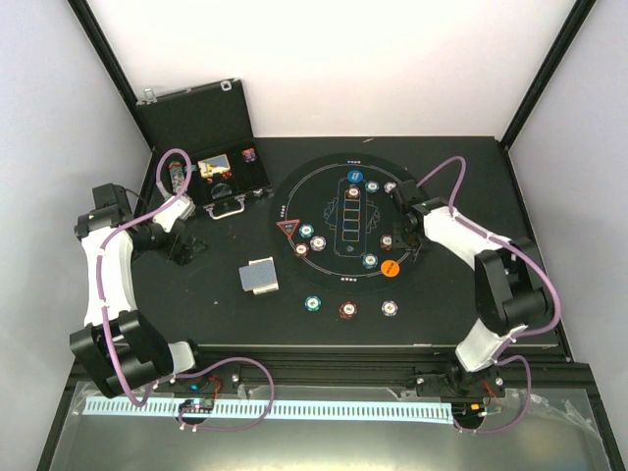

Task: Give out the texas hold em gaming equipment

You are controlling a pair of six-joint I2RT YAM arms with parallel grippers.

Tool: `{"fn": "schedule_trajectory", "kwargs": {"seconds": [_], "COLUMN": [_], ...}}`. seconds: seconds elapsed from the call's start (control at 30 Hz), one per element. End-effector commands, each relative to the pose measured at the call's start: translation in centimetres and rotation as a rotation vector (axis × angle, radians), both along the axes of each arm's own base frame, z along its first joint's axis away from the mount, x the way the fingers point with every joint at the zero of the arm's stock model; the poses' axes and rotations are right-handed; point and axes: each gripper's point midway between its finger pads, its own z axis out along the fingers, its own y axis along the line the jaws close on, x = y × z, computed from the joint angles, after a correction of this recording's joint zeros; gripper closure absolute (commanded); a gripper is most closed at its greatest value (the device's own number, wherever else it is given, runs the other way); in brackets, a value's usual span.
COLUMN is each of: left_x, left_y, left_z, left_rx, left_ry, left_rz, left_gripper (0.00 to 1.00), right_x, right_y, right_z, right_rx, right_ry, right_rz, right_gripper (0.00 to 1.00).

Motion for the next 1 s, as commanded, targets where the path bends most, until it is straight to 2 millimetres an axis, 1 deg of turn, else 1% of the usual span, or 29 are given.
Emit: {"fn": "schedule_trajectory", "kwargs": {"seconds": [0.0,0.1,0.17,0.4,0.47,0.53,0.6,0.67,0.73,0.8,0.87,0.97], "left_x": [-0.6,-0.6,-0.6,-0.6,-0.6,-0.7,-0.9,-1.3,-1.9,-2.2,-2.4,-2.4], "left_y": [-0.4,-0.4,-0.4,-0.4,-0.4,-0.5,-0.6,-0.9,-1.2,-1.3,-1.3,-1.3], "left_z": [0.0,0.0,0.1,0.3,0.3,0.4,0.3,0.2,0.1,-0.1,-0.4,-0.8], "left_rx": [0.002,0.001,-0.003,0.0,-0.001,-0.001,-0.005,-0.012,-0.013,-0.005,0.005,0.017], "left_ry": [-0.004,-0.003,0.001,-0.004,-0.004,-0.002,0.006,0.023,0.033,0.039,0.041,0.03], "left_rz": [-0.033,-0.035,-0.032,-0.03,-0.031,-0.033,-0.039,-0.063,-0.093,-0.114,-0.128,-0.147], "left_gripper": [0.01,0.01,0.01,0.01,0.01,0.01,0.01,0.01,0.01,0.01,0.01,0.01], "right_x": [1.4,1.4,1.5,2.1,2.0,2.0,2.0,2.2,2.3,2.4,2.4,2.3], "right_y": [0.1,0.2,0.2,-0.8,-0.9,-1.0,-0.9,-0.9,-1.0,-1.0,-0.9,0.0], "right_z": [-1.4,-2.8,-3.3,-4.0,-4.2,-4.3,-4.0,-3.3,-2.4,-1.3,-0.2,1.7], "right_rx": [0.012,0.015,0.016,0.012,0.014,0.012,0.013,0.014,0.013,0.02,0.029,0.044], "right_ry": [-0.006,0.016,0.018,0.024,0.028,0.031,0.026,0.012,-0.006,-0.025,-0.042,-0.081], "right_rz": [0.013,0.008,0.007,-0.012,-0.013,-0.011,-0.011,-0.009,-0.01,-0.009,-0.011,0.008], "right_gripper": [0.78,0.78,0.78,0.77,0.75,0.7,0.6,0.47,0.38,0.3,0.26,0.25]}}
